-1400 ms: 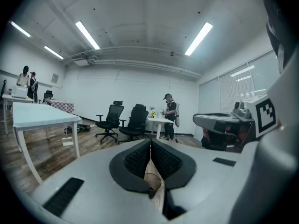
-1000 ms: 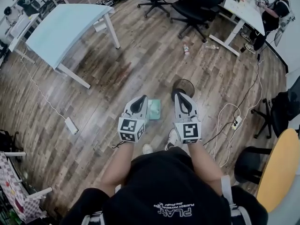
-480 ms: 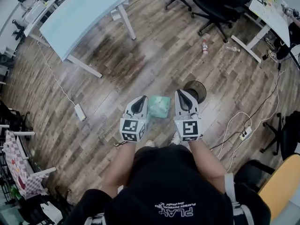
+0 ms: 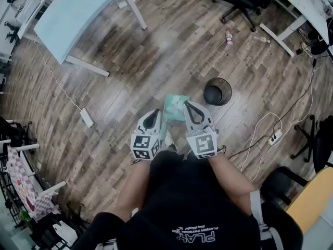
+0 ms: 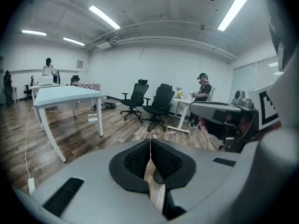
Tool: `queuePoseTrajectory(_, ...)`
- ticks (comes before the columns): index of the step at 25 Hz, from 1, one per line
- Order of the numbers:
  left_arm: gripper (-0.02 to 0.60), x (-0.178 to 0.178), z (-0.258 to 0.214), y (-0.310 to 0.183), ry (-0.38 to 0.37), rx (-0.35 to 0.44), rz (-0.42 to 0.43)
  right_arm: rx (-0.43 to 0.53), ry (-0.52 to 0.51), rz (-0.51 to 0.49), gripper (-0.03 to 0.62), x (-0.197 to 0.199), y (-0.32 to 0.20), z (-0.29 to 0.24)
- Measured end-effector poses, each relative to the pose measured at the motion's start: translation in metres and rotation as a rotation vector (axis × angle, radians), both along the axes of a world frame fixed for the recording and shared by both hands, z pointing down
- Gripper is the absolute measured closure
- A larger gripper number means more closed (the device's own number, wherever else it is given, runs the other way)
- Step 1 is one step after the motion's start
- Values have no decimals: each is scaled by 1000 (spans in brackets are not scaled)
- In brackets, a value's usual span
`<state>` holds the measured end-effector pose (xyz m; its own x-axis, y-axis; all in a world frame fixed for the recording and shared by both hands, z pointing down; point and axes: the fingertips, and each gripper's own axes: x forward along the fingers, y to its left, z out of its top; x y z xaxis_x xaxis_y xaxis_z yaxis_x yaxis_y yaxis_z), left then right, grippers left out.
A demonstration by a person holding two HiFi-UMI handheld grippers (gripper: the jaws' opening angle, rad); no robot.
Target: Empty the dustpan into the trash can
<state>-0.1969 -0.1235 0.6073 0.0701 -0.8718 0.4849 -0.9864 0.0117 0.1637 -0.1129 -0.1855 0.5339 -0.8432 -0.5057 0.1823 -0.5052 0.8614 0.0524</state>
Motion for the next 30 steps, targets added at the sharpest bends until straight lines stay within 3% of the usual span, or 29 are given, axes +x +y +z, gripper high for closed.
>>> queuePoseTrajectory(5, 557, -3, 21, -6, 31, -28, 48, -43, 26, 20, 571, -14, 3, 19)
queuePoseTrajectory(13, 550, 8, 80, 7, 70, -195, 81, -116, 67, 91, 571, -6, 6, 59)
queuePoseTrajectory(15, 430, 11, 92, 11, 81, -224, 74, -135, 76, 101, 571, -3, 7, 68)
queuePoseTrajectory(17, 395, 14, 106, 17, 88, -262, 60, -149, 87, 97, 571, -1, 10, 76)
queuePoseTrajectory(22, 333, 21, 138, 32, 92, -347, 42, -173, 111, 89, 571, 7, 17, 93)
queuePoseTrajectory(30, 313, 23, 196, 33, 100, -437, 81, -199, 143, 80, 571, 6, 25, 114)
